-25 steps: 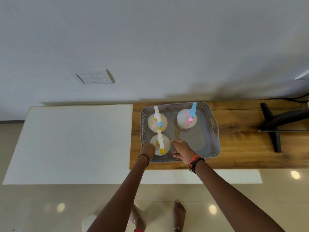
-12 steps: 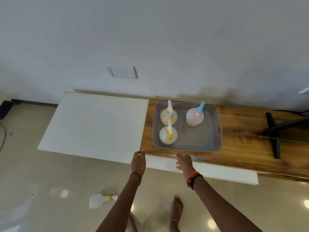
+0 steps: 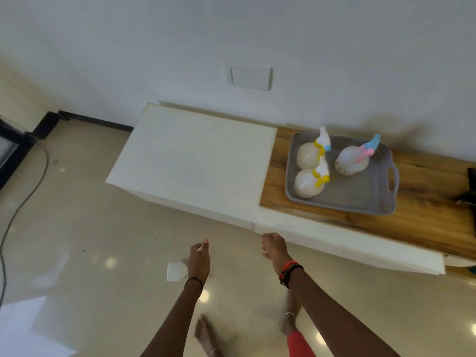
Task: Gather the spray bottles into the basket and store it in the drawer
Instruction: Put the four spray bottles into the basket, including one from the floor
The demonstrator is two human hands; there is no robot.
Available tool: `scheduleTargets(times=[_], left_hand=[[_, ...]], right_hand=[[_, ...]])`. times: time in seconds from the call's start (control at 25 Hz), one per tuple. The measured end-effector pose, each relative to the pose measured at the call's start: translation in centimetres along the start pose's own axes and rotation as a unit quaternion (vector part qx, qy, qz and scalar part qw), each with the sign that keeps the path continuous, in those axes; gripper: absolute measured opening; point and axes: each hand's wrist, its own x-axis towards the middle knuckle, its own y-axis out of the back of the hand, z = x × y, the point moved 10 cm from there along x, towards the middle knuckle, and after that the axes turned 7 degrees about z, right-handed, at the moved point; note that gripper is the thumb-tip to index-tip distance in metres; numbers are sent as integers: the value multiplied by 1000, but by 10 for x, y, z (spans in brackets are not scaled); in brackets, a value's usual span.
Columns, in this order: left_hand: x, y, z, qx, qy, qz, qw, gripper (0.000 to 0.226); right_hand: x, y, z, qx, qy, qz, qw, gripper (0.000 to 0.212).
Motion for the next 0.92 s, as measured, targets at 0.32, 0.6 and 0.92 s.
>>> scheduleTargets(times=[0.32, 0.6, 0.92], left_hand=[[85, 127, -104, 58, 13, 9, 998, 48], [144, 161, -177, 90, 55, 9, 994, 51], [254, 93, -235, 158, 5, -38, 987, 43]], right_hand=[[-35, -134, 89, 33, -66, 7, 997, 9], [-31, -219, 162, 1, -149, -5, 989, 23], [53, -320, 234, 36, -206, -65, 976, 25]])
